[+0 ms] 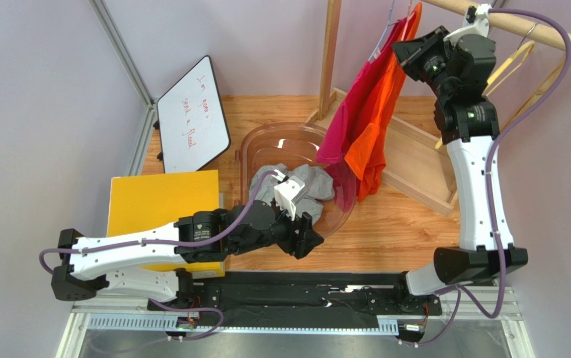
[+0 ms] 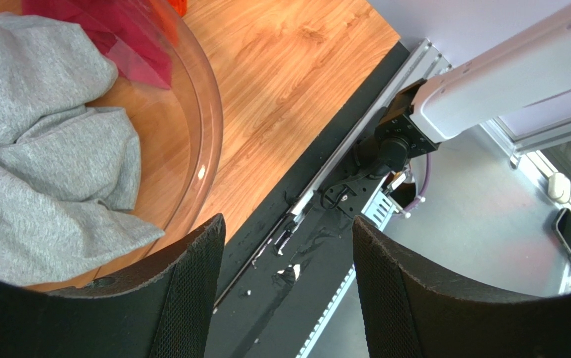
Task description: Remove the t-shirt from the hanger
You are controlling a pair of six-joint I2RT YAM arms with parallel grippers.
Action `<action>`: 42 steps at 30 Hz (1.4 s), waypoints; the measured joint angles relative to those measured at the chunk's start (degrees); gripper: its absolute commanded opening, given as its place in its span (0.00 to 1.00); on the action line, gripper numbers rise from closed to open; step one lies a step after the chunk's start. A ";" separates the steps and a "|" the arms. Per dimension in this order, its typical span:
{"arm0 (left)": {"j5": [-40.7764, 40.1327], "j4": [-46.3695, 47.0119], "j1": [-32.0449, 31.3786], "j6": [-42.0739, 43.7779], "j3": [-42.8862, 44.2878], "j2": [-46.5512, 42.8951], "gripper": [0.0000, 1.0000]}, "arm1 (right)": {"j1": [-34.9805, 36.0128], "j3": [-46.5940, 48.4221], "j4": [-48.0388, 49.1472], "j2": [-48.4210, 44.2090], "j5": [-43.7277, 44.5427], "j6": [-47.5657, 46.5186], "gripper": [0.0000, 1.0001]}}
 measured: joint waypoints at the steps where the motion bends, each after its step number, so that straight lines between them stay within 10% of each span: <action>1: 0.02 0.02 0.02 -0.04 0.00 0.13 0.68 | 0.00 -1.40 -0.17 -1.68 -0.09 0.04 0.00; 19: 4.68 0.92 1.92 11.06 22.05 13.53 0.78 | 0.13 -38.64 -3.96 -40.48 -4.61 5.53 0.00; 42: 11.61 2.08 2.40 17.05 38.69 31.93 0.73 | 0.98 -41.22 -13.11 -47.95 -6.47 5.77 0.00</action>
